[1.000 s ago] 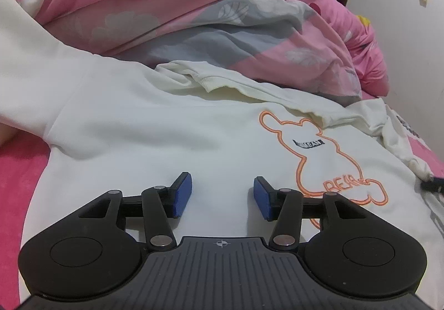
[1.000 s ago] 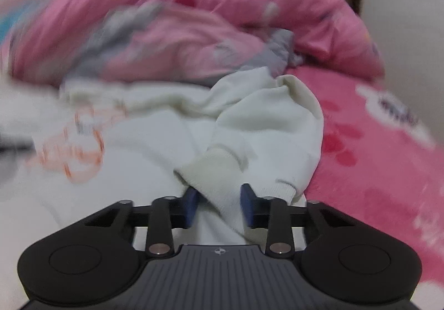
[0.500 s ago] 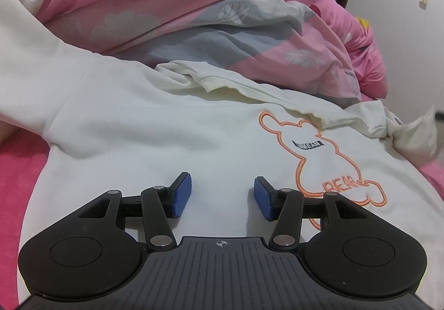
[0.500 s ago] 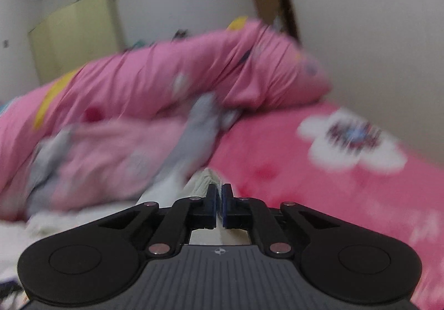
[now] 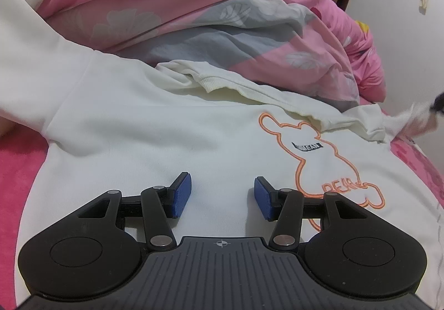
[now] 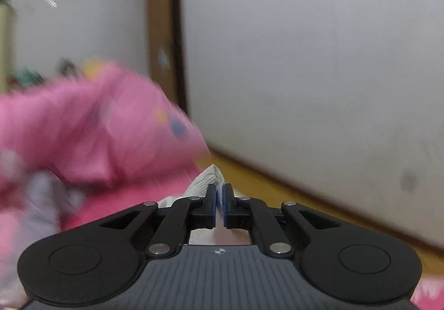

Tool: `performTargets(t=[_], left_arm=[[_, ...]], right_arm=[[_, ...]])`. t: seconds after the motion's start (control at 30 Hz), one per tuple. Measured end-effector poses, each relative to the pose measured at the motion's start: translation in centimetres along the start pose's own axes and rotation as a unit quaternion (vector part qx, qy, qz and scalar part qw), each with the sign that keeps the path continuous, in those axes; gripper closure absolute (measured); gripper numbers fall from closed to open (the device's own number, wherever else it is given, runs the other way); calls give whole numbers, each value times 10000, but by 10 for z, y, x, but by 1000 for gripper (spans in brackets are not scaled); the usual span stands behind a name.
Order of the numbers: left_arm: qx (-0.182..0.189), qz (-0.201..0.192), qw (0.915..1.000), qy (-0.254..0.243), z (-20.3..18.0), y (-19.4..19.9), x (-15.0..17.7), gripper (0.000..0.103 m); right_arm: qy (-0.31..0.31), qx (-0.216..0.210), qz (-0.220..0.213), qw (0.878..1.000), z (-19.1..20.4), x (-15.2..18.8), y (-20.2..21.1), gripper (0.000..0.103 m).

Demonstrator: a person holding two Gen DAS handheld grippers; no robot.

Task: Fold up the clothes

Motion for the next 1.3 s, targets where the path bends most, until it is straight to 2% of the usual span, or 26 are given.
performTargets(t=[0.07, 0.1, 0.27, 0.3, 0.37, 0.43, 0.53, 0.57, 0.67, 0.73, 0.87, 0.9, 1.0, 1.13, 1.2, 1.23, 1.3], left_arm=[[3, 0, 10000, 3, 0, 0, 0, 53], [5, 0, 10000, 6, 0, 0, 0, 53], [15, 1, 10000, 22, 1, 0, 0, 53], [14, 1, 10000, 20, 1, 0, 0, 53], [12, -1, 10000, 16, 1, 0, 0, 53], [11, -3, 10000, 15, 1, 0, 0, 53], [13, -7, 10000, 23, 1, 0, 0, 53], [15, -8, 10000, 25, 2, 0, 0, 53], [20, -12, 10000, 35, 2, 0, 0, 53], [20, -12, 10000, 37, 2, 0, 0, 53], [21, -13, 10000, 42, 2, -1, 0, 53], [21, -14, 10000, 43, 2, -1, 0, 53], [19, -17, 10000, 49, 2, -1, 0, 53], [12, -19, 10000, 35, 2, 0, 1, 53], [10, -19, 10000, 27, 2, 0, 1, 53], [8, -19, 10000, 23, 2, 0, 1, 53], [7, -19, 10000, 20, 2, -1, 1, 53]], right_arm=[[-255, 255, 504, 9981, -17, 22, -10, 72], [-422, 339, 628, 9966, -27, 31, -10, 57], [-1170, 257, 172, 9927, -76, 34, 35, 53], [-1390, 8, 189, 9901, -79, 34, 45, 53], [-1670, -797, 503, 9814, -70, 40, 60, 53], [-1538, -1583, 1137, 9687, -40, 59, 69, 52], [-1289, -2670, 2134, 9309, 11, 98, 85, 50], [-1198, -2883, 2371, 9200, 28, 112, 89, 50], [-844, -3179, 2792, 9021, 77, 153, 92, 50], [-769, -3333, 2861, 8951, 99, 169, 97, 50], [-675, -3579, 2610, 8940, 124, 172, 94, 52], [-562, -3558, 2553, 8973, 128, 171, 94, 60], [-352, -3493, 2353, 9063, 130, 168, 95, 93], [-399, -3472, 1720, 9210, 115, 154, 95, 95], [-491, -3380, 1580, 9265, 111, 152, 88, 95], [-433, -3287, 1505, 9314, 110, 153, 85, 101], [-427, -3193, 1490, 9349, 106, 156, 76, 101]])
Point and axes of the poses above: each gripper's, at about its wrist camera, not at the fingertips, and y roughly against the way its jaws point, z to its left, x to its underside, the point moved 5 cm from there along -y, roughly the way its jaws point, and after that the axes turned 6 degrees about -z, right-handed, at the moved point
